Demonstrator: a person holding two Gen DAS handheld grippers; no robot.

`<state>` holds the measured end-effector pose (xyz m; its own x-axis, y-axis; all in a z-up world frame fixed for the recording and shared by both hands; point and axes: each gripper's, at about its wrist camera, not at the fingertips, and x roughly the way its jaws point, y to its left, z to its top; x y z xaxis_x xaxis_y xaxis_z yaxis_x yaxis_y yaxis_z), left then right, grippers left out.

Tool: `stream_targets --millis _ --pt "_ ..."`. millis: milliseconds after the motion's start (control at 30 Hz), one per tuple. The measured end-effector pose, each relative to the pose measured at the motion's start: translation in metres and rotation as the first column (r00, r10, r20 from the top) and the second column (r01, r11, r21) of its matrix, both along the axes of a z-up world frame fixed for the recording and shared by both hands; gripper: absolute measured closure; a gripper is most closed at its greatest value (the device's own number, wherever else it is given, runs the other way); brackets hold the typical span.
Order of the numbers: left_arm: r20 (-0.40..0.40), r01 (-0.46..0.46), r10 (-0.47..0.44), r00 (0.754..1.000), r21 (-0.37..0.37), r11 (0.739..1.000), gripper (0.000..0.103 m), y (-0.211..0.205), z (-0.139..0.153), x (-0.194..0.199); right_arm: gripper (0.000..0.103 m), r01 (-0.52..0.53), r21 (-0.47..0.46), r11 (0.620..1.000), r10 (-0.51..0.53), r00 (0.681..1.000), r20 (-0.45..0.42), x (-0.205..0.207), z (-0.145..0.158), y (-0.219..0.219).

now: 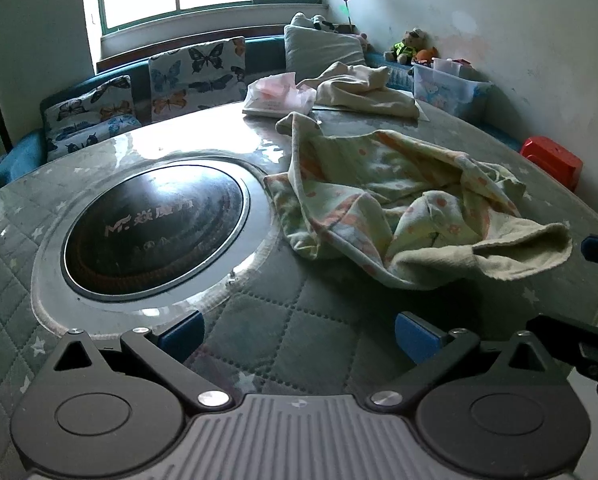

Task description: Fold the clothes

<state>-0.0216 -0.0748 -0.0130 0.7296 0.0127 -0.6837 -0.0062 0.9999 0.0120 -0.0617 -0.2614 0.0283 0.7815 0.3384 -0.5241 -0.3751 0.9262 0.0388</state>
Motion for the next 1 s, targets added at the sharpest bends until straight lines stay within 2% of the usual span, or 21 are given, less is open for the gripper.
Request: stream_targets --millis 100,133,233,1000 --pt "-0.006 -0.011 0.011 1.000 -0.003 1.000 0.000 -0.005 -0.005 -0.009 0.000 -0.001 0.003 1.000 0.001 1.000 0.003 -0.003 -0.001 -0.001" --pt "-0.024 0.074 -0.073 0.997 0.005 0.997 0.000 0.008 0.007 -0.004 0.000 -0.002 0.004 1.000 0.002 1.000 0.004 -0.004 -0.001 -0.001" --pt "-0.030 0.112 -0.112 0.993 0.005 0.994 0.000 0.012 0.012 -0.009 0.000 0.004 0.008 1.000 -0.004 1.000 0.011 -0.008 -0.001 -0.004" --pt "-0.057 0.138 -0.136 0.989 0.030 0.990 0.000 -0.015 0.013 -0.019 0.000 0.026 0.033 0.999 -0.027 0.999 0.028 -0.025 -0.002 -0.021"
